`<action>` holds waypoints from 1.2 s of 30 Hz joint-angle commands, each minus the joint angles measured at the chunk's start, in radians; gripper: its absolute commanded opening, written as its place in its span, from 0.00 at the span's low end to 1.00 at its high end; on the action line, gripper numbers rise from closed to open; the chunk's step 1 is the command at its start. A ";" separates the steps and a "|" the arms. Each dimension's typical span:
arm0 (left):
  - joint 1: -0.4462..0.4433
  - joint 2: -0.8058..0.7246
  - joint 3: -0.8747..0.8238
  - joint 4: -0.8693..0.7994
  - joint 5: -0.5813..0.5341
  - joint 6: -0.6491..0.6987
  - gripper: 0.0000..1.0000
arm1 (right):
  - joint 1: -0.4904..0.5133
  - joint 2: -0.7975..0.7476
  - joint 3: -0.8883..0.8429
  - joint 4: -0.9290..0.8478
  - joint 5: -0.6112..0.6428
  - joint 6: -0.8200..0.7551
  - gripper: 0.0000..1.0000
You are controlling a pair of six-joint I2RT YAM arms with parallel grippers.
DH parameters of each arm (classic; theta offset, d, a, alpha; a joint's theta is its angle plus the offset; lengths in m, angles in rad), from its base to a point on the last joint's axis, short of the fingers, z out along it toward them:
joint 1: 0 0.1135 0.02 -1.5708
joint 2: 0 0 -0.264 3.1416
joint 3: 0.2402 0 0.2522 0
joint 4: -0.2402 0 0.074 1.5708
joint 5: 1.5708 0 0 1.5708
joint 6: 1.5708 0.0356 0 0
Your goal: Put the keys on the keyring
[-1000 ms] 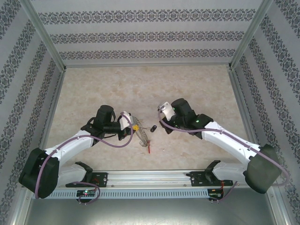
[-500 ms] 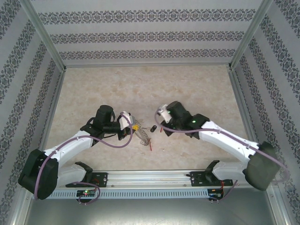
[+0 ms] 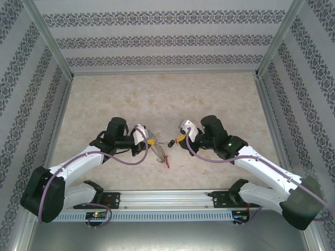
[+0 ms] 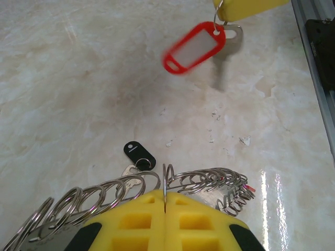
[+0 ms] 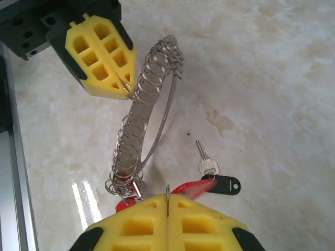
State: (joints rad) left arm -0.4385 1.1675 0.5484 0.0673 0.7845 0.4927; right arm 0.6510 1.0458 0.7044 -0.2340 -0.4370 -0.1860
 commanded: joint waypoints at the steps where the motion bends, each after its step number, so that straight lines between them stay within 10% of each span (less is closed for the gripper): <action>1: -0.012 -0.012 0.012 0.023 0.021 0.012 0.00 | 0.031 0.040 0.033 0.011 -0.019 -0.082 0.00; 36: -0.011 0.011 0.024 0.034 0.040 0.009 0.00 | 0.168 0.407 0.282 0.070 -0.033 -0.157 0.00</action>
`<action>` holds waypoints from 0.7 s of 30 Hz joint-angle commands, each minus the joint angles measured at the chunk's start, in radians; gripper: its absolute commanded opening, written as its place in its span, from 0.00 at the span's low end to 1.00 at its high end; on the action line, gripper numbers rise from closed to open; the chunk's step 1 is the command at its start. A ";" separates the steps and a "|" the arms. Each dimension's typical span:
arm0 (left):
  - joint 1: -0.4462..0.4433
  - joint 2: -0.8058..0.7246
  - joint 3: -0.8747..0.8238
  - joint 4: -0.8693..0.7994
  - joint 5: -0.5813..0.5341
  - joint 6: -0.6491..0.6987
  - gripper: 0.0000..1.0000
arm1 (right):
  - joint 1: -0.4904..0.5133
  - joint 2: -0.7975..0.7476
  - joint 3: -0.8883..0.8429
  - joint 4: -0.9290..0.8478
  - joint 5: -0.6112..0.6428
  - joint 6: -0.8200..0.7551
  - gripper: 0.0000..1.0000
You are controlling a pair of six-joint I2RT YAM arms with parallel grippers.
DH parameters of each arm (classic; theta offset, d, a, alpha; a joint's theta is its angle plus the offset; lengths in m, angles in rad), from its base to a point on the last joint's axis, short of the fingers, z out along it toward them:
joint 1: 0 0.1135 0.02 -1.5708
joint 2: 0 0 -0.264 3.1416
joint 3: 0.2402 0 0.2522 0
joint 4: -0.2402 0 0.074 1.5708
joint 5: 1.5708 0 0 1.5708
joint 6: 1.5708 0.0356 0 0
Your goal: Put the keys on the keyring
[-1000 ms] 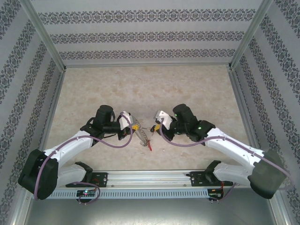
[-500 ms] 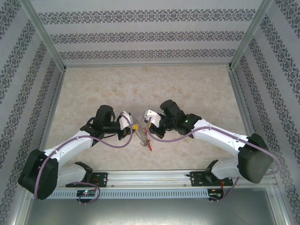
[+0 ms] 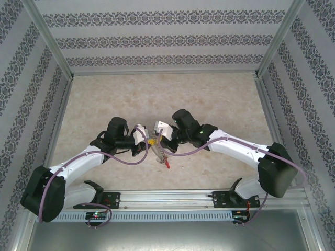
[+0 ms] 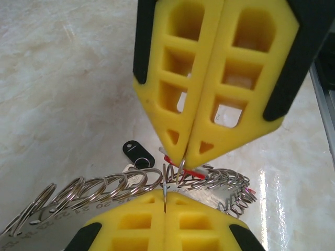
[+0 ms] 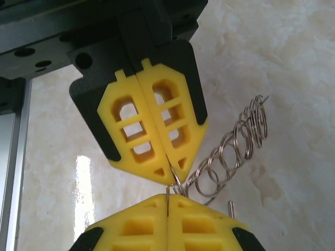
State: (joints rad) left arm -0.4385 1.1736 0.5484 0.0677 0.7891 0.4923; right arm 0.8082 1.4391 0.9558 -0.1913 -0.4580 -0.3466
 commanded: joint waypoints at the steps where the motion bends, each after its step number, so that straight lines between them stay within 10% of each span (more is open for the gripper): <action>1: -0.012 0.007 0.024 0.033 0.038 0.009 0.00 | 0.013 0.016 0.029 0.037 -0.001 0.009 0.00; 21: -0.013 0.008 0.017 0.043 0.044 0.011 0.00 | 0.003 -0.040 -0.052 0.125 0.157 0.137 0.00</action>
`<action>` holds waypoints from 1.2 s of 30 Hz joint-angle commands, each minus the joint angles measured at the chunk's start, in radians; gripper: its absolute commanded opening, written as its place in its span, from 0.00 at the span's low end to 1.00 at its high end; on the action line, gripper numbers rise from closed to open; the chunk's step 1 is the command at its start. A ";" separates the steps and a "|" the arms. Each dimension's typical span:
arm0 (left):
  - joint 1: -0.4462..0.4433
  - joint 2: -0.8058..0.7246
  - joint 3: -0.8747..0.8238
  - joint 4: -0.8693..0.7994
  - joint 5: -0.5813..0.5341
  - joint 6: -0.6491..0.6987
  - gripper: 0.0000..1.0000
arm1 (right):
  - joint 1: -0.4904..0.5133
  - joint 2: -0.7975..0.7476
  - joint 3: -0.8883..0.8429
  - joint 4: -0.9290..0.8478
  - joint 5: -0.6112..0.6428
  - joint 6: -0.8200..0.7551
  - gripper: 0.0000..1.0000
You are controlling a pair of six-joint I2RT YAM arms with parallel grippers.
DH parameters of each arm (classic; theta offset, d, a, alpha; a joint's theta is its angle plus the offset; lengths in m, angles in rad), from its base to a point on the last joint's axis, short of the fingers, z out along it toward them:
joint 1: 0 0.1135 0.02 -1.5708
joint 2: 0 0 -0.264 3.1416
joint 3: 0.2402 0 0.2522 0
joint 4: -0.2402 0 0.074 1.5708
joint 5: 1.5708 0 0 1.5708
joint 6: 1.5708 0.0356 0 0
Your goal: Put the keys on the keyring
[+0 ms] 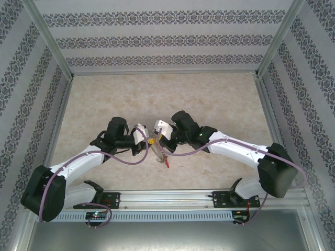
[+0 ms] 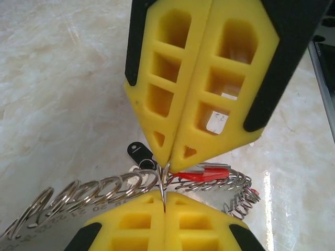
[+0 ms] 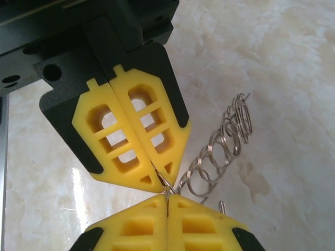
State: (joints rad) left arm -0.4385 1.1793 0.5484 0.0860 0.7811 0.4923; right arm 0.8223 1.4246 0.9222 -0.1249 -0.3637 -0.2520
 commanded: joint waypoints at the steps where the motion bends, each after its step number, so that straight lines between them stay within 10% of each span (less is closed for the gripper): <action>1: -0.011 0.002 0.017 0.024 0.053 0.013 0.00 | -0.013 -0.033 -0.023 0.065 0.061 0.050 0.00; 26: -0.013 0.018 0.010 0.031 0.033 0.012 0.00 | -0.015 -0.076 -0.006 0.032 0.100 0.078 0.00; 36: -0.013 0.023 0.008 0.042 0.029 0.003 0.19 | -0.001 -0.076 0.002 0.026 0.078 0.059 0.00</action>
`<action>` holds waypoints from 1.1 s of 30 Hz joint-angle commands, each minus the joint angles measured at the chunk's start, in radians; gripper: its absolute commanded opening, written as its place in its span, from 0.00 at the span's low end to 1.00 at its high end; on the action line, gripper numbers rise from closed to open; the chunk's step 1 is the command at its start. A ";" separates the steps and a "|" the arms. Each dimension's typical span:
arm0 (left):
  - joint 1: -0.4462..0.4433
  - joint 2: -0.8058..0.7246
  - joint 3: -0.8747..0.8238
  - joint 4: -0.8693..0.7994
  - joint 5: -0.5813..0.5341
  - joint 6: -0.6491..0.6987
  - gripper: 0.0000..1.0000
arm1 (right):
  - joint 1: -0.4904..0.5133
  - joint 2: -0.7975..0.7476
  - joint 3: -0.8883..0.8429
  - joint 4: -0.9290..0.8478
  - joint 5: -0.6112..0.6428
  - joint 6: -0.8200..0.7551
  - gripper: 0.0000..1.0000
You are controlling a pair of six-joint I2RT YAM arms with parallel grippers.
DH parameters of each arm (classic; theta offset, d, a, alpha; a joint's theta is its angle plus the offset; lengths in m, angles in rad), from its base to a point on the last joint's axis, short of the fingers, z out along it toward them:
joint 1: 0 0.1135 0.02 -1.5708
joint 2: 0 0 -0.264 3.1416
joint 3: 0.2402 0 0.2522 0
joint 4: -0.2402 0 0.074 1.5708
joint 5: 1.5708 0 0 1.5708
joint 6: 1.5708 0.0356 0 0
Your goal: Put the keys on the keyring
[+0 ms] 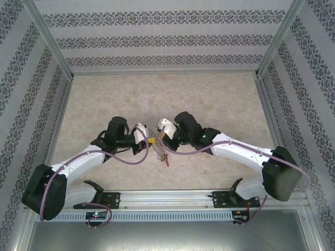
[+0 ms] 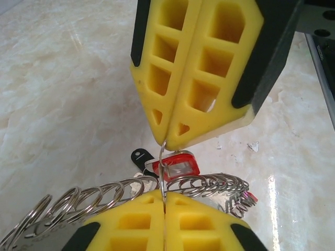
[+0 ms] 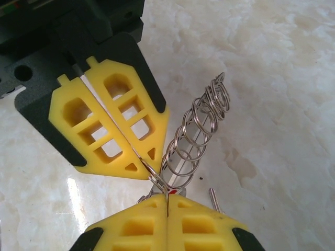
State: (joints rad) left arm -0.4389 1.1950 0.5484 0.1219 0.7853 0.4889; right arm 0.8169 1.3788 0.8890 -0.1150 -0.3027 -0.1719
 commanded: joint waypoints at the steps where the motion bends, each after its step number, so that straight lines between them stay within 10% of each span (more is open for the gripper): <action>1: -0.013 0.007 0.006 0.010 0.024 0.006 0.20 | 0.005 -0.031 0.035 0.017 0.016 -0.023 0.00; 33: -0.058 0.016 0.034 0.065 -0.029 -0.019 0.30 | 0.015 -0.020 0.046 0.012 -0.001 -0.036 0.00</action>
State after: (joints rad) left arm -0.4797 1.2037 0.5568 0.1303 0.7677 0.4877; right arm 0.8211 1.3743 0.9031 -0.1196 -0.2989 -0.1898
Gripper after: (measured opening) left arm 0.297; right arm 0.050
